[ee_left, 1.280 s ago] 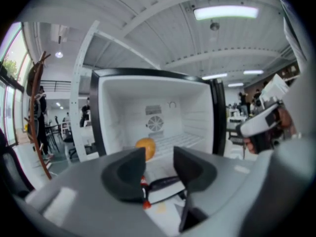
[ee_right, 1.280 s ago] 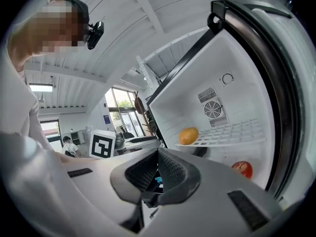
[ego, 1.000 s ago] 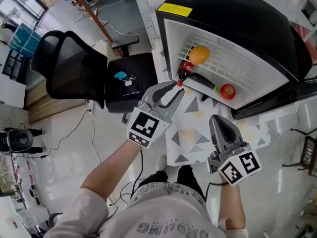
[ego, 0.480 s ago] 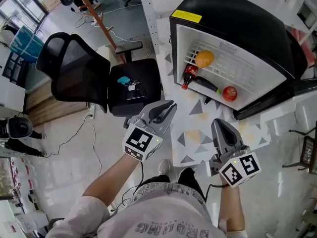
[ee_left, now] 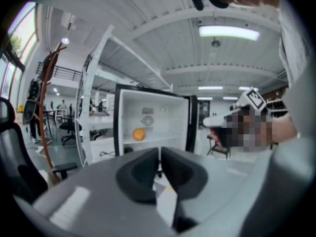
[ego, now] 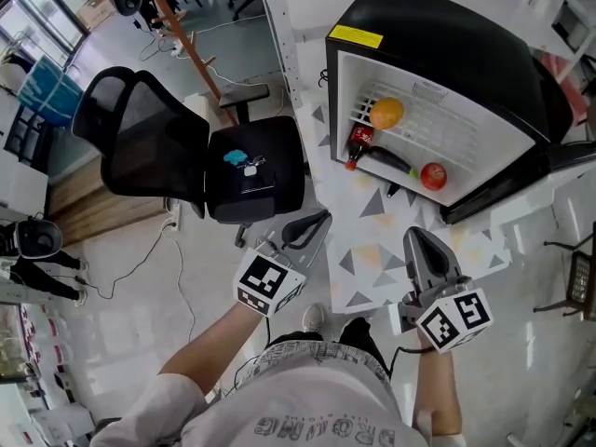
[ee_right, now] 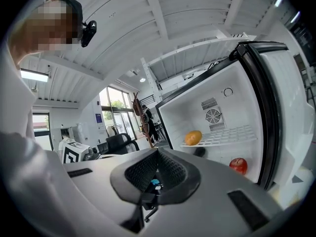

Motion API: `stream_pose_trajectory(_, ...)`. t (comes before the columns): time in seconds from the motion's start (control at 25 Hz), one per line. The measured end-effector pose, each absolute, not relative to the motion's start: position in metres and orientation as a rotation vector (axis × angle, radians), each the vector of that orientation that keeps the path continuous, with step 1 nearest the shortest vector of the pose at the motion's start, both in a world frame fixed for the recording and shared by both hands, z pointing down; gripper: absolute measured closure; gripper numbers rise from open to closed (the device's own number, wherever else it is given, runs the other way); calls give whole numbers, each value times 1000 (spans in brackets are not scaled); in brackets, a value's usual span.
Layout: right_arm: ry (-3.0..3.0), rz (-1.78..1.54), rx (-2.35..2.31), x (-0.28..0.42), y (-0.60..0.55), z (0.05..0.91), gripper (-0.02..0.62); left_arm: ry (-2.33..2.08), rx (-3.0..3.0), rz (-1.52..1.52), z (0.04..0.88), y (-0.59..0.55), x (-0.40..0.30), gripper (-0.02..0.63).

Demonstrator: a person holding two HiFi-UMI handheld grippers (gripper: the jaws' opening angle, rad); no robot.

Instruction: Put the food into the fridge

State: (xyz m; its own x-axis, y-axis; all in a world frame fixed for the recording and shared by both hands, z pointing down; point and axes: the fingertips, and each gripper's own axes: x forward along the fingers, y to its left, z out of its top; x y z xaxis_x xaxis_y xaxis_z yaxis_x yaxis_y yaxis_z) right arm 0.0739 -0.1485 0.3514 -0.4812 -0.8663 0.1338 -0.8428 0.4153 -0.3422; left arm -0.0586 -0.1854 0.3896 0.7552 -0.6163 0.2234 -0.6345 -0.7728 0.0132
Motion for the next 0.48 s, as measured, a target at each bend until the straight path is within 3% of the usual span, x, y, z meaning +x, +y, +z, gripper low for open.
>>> stream_pose_trajectory(0.48, 2599, -558, -1579, 71, -138, 350, 594, -1023, 2850, 304, 387, -178, -73, 598)
